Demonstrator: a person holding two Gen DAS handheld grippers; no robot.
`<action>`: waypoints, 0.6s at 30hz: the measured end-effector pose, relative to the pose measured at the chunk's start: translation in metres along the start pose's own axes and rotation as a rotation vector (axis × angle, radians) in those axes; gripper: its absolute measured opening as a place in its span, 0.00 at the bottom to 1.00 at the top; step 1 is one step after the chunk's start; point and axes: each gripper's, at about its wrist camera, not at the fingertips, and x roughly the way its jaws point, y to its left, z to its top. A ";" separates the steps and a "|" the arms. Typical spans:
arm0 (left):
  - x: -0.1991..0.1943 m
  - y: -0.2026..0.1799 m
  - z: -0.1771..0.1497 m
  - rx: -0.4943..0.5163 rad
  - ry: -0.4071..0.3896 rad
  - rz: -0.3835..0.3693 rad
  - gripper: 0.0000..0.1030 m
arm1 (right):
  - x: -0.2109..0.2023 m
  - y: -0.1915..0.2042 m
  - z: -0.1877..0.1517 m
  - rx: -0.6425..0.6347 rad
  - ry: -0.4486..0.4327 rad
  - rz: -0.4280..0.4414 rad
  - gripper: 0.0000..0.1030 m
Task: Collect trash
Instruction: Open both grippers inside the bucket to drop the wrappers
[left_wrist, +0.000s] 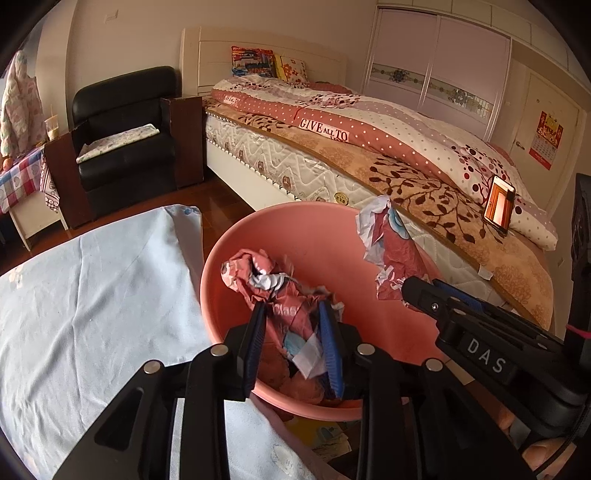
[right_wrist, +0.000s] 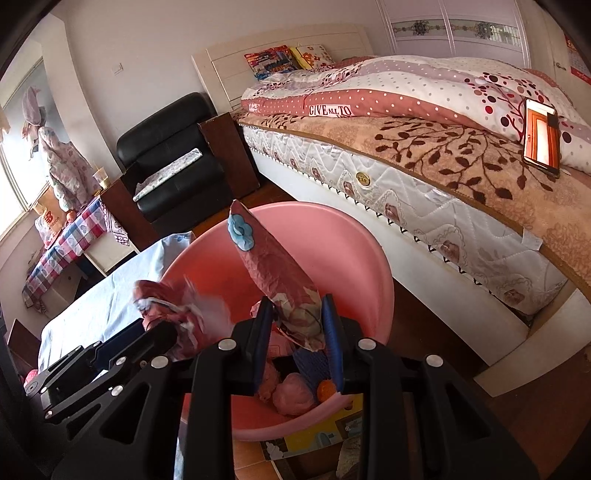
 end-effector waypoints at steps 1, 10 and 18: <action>0.001 0.001 0.000 -0.007 0.003 -0.001 0.36 | 0.001 0.000 0.000 0.000 0.000 0.000 0.27; 0.002 0.006 0.001 -0.029 0.005 0.011 0.55 | 0.007 0.000 0.000 0.002 0.008 -0.006 0.27; 0.001 0.009 0.001 -0.034 0.002 0.018 0.57 | 0.010 0.003 -0.001 -0.001 0.009 -0.001 0.30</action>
